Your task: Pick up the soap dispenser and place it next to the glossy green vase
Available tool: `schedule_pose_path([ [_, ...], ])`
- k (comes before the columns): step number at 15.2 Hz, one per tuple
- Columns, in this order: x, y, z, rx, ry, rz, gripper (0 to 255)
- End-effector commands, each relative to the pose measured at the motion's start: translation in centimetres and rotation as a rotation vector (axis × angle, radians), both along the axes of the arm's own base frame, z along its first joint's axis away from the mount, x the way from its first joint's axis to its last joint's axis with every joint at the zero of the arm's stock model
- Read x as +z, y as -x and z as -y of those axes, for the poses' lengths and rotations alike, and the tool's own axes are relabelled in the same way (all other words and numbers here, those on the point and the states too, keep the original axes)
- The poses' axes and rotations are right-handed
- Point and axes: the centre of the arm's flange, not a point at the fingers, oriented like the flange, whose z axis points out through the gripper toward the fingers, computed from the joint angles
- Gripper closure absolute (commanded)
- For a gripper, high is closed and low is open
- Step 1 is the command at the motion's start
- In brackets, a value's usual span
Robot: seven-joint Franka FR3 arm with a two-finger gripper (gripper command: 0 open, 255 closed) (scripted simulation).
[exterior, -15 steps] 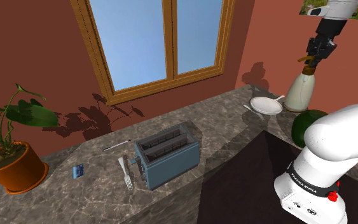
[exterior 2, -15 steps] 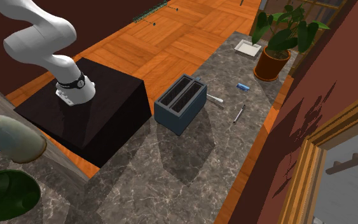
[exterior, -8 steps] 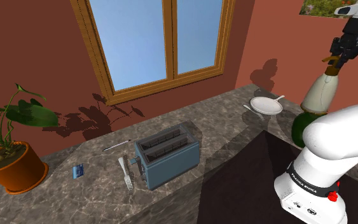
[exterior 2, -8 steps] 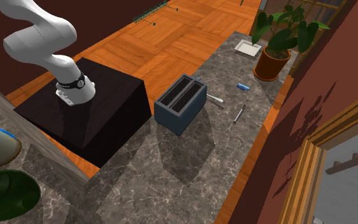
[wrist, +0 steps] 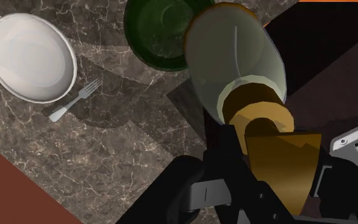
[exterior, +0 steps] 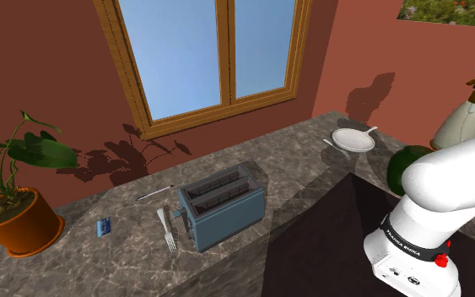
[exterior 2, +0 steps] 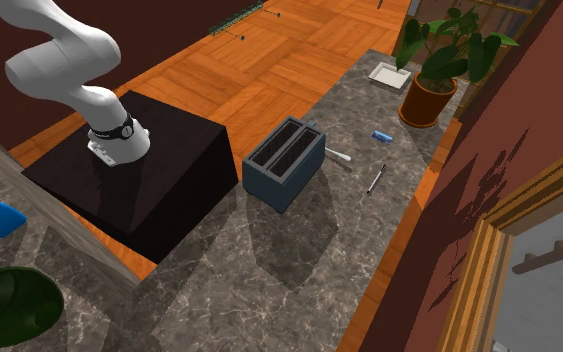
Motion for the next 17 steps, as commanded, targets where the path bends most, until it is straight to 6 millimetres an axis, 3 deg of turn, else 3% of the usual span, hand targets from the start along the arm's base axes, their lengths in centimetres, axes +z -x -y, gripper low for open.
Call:
schedule_pose_path([
  [1,-0.2,2.3,1.6,0.001,0.001,0.0,255],
  [14,-0.1,16.0,11.8,0.001,0.001,0.0,255],
  [17,-1.7,16.0,11.8,0.001,0.001,0.0,255],
])
